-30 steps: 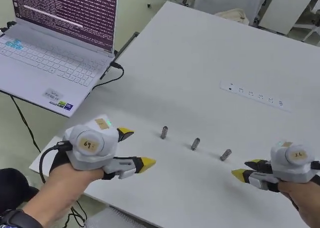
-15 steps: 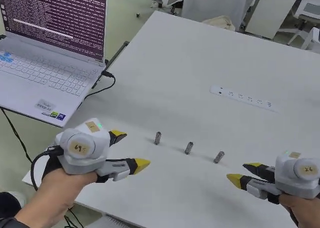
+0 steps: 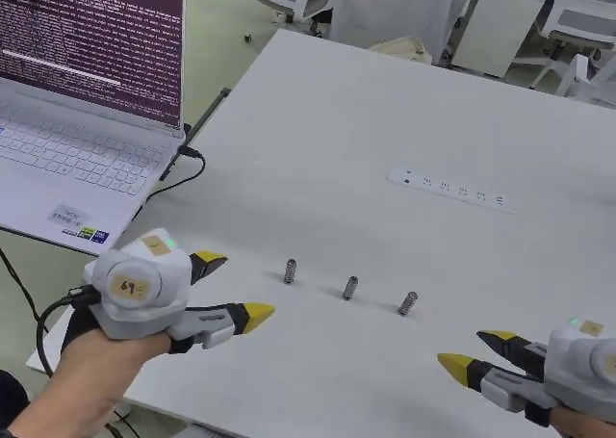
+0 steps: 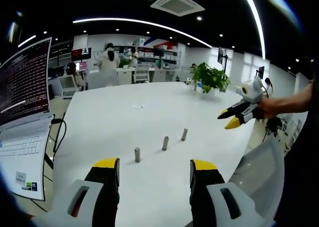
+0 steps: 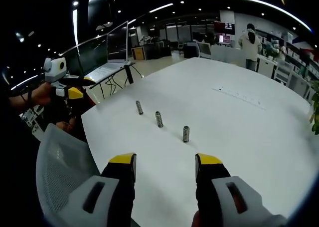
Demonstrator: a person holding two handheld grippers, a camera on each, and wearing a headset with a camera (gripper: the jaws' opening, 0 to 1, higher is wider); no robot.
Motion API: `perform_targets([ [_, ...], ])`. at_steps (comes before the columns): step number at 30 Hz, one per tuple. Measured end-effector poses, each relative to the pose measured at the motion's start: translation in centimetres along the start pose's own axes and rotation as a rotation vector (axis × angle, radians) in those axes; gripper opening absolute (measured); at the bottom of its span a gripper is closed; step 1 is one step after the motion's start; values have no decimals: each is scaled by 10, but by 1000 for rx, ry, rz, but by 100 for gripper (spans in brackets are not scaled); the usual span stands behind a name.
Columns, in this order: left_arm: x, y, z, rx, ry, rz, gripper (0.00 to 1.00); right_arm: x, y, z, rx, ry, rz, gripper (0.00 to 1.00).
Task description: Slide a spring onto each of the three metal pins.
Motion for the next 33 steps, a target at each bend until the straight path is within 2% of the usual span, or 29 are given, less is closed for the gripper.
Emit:
perform_targets([
  [11, -1, -2, 1, -8, -9, 0, 53, -12, 13, -9, 26, -8, -8, 51],
  [22, -1, -4, 3, -5, -11, -2, 53, -13, 14, -6, 28, -15, -11, 53],
  [33, -3, 1, 7, -7, -20, 10, 54, -13, 13, -5, 21, -16, -11, 54],
])
Point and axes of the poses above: the centre of the closed fingertips' face, and the gripper's own axes: x roughly forward along the fingers, y roughly to its left, z roughly out of its top, the point moved 7 cm from there along -x, roughly backward along the fingers, and after that the axes turned 4 degrees about y, right-handed, at the moved point
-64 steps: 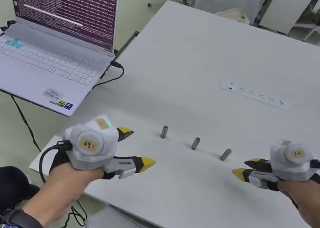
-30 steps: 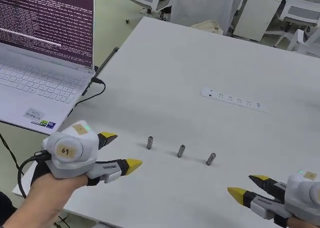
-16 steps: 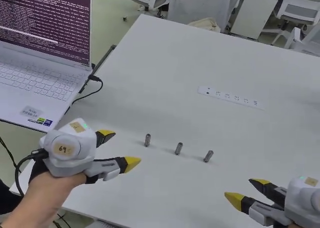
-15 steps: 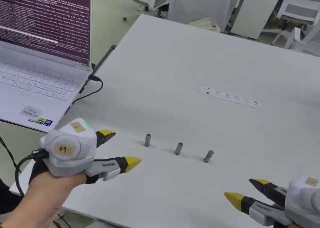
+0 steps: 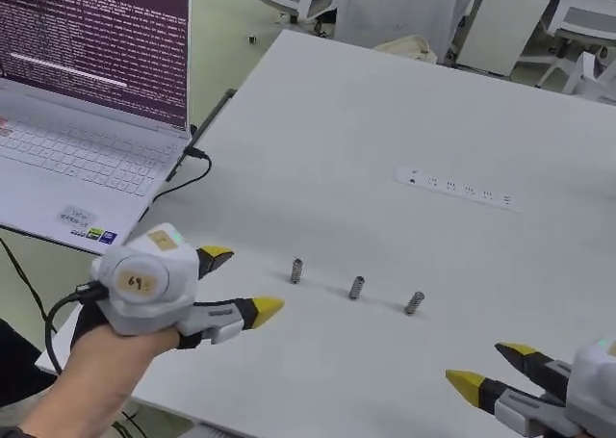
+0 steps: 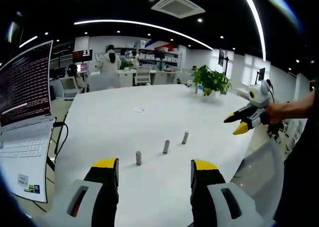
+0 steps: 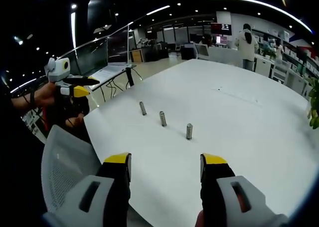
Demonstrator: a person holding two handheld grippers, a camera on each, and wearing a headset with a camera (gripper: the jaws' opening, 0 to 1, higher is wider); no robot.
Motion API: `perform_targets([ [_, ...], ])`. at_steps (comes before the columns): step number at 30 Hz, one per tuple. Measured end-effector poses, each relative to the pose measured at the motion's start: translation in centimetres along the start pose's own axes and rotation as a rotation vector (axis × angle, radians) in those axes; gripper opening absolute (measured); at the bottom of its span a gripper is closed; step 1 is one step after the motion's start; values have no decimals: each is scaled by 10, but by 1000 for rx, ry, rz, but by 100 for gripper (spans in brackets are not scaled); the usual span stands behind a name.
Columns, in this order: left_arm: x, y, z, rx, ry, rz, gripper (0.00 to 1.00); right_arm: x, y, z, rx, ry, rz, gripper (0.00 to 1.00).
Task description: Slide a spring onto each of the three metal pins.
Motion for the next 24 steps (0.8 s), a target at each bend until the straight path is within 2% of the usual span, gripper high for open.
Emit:
perform_targets([
  [5, 0, 0, -2, 8, 10, -1, 54, 1, 0, -1, 4, 0, 4, 54],
  [14, 4, -3, -1, -3, 3, -7, 54, 3, -1, -3, 6, 15, 4, 54],
  [20, 3, -2, 0, 3, 2, -5, 54, 4, -1, 0, 8, 8, 6, 54],
  [24, 2, 0, -2, -10, -5, 1, 54, 5, 0, -2, -5, 29, 12, 54],
])
Point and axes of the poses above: the centre of the closed fingertips' face, and the gripper's own axes: x roughly forward along the fingers, y roughly to its left, z roughly out of its top, the point moved 7 cm from there along -x, roughly backward along the fingers, and after that the axes turned 4 degrees about y, right-handed, at the moved point
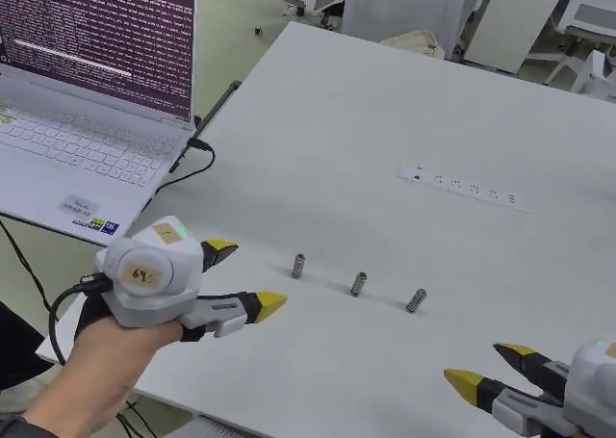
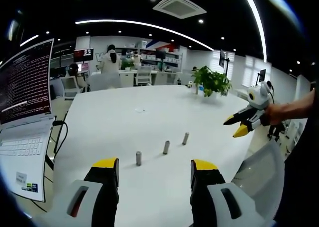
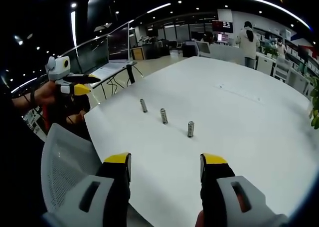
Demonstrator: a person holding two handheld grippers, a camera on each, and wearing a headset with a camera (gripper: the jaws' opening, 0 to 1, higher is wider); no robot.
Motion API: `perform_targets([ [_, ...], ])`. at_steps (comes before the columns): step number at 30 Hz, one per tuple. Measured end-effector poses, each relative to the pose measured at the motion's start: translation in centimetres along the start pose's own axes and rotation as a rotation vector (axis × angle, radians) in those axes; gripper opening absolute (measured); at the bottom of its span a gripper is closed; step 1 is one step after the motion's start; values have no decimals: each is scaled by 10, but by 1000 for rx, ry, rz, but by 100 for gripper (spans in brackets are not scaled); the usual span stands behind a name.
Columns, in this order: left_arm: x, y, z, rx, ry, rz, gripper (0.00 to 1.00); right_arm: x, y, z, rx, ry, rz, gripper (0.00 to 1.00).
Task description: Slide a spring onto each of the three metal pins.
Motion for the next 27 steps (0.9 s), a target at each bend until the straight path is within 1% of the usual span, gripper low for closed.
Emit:
perform_targets([
  [3, 0, 1, -2, 0, 5, 2, 54, 1, -1, 2, 4, -11, -3, 54],
  [7, 0, 1, -1, 23, 16, 1, 55, 1, -1, 6, 14, -37, -5, 54],
  [11, 0, 0, 0, 24, 8, 2, 55, 0, -1, 5, 11, -34, -6, 54],
  [12, 1, 1, 0, 15, 8, 1, 55, -1, 0, 3, 11, -30, -5, 55],
  [15, 1, 1, -1, 6, 2, 2, 55, -3, 1, -3, 7, -3, -7, 54],
  [17, 1, 1, -1, 8, 3, 1, 55, -4, -1, -5, 9, 4, -16, 55],
  [19, 1, 1, -1, 12, 0, 1, 55, -7, 0, -3, 15, -12, -19, 55],
  [23, 2, -1, -2, 9, 4, -4, 55, -6, -1, -6, 15, -3, -23, 54],
  [25, 2, -3, -1, 19, 8, -8, 55, -5, -1, -6, 31, -9, -23, 54],
  [27, 2, -3, 0, 19, 6, -10, 55, -3, 0, -6, 28, -12, -21, 54],
])
Point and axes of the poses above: the centre of the closed fingertips' face, and the gripper's own axes: x roughly forward along the fingers, y roughly to its left, z roughly out of its top, the point moved 7 cm from there along -x, roughly backward along the fingers, and after that the axes turned 4 degrees about y, right-handed, at the moved point
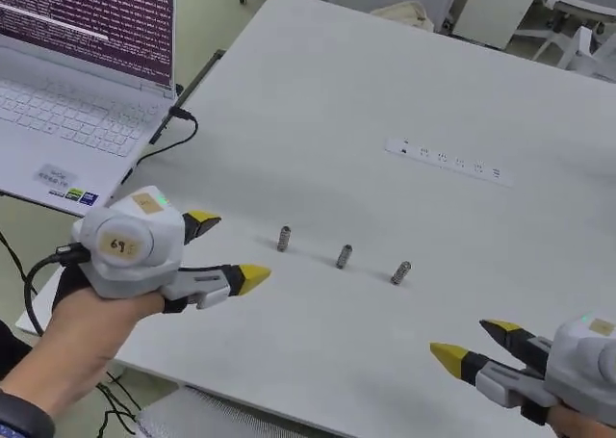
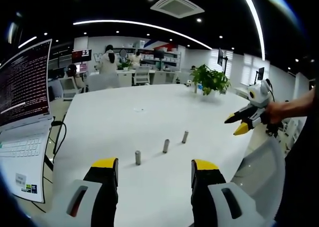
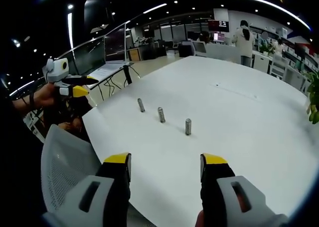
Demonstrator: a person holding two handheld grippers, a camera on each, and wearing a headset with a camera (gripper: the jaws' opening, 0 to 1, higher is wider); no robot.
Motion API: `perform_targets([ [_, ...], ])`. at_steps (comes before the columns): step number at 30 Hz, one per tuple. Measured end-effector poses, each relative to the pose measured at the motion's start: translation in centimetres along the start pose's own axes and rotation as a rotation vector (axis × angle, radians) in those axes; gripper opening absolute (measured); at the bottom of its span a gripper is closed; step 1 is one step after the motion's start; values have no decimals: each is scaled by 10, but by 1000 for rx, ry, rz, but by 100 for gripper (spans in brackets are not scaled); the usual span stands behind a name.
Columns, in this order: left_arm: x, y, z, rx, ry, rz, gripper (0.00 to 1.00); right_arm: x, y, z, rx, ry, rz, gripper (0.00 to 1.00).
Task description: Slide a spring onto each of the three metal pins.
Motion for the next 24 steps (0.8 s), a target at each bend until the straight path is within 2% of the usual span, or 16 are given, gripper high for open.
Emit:
perform_targets([
  [12, 0, -3, -1, 6, 15, -7, 55, 3, 0, 2, 3, -4, 6, 55],
  [24, 0, -2, 0, 10, 4, -3, 58, 0, -3, 7, -6, -20, 4, 57],
])
Point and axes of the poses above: the centre of the closed fingertips' face, and the gripper's own axes: x roughly forward along the fingers, y roughly to its left, z roughly out of its top, the point moved 7 cm from there along -x, roughly backward along the fingers, and after that the axes turned 4 degrees about y, right-handed, at the moved point
